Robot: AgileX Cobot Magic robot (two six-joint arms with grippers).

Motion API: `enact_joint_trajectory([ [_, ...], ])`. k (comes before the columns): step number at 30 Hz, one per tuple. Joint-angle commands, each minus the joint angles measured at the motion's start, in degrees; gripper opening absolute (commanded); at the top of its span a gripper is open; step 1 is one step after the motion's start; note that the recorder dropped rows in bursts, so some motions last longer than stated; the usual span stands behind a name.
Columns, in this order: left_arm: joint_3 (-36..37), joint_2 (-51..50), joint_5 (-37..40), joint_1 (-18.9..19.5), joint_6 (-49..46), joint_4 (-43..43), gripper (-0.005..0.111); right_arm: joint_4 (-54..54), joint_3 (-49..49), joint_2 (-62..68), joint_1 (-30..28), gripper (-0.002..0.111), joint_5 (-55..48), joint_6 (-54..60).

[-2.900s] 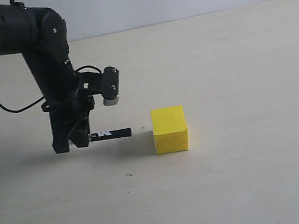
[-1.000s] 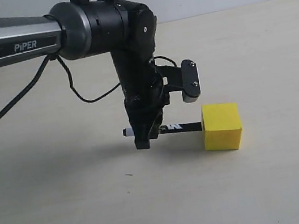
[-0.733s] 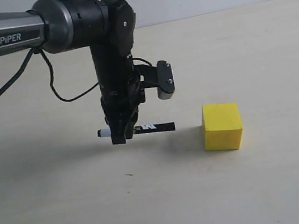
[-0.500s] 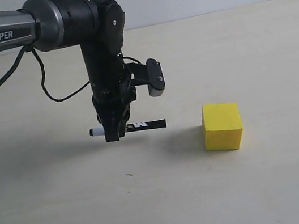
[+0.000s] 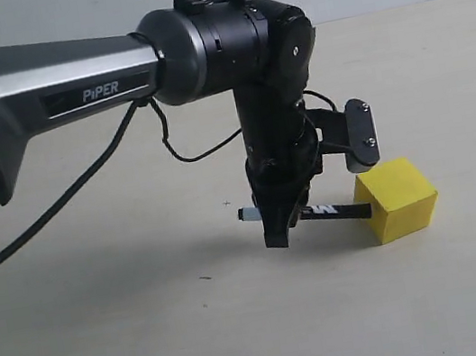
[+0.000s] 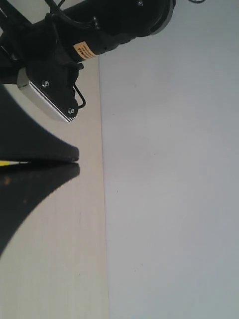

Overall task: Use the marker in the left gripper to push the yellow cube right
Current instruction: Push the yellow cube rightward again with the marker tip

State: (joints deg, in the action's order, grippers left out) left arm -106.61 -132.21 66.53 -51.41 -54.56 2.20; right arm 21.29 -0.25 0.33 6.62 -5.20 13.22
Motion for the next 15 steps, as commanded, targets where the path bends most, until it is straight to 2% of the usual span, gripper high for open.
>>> enact_joint_trajectory([
  [1,-0.78,-1.12,3.44,1.25,1.37,0.00,0.000,-0.28,0.25,-0.33,0.07,0.000,0.18,0.15],
  [9,-0.67,-1.40,3.44,1.79,6.73,-0.15,0.000,-0.28,0.25,-0.33,0.07,0.000,0.18,0.15],
  [12,-0.67,-1.40,3.44,1.79,12.95,-0.37,0.000,-0.28,0.25,-0.33,0.07,0.000,0.18,0.15],
  [15,-0.67,-1.40,3.44,1.54,14.53,-0.37,0.000,-0.28,0.25,-0.33,0.07,0.000,0.18,0.15],
])
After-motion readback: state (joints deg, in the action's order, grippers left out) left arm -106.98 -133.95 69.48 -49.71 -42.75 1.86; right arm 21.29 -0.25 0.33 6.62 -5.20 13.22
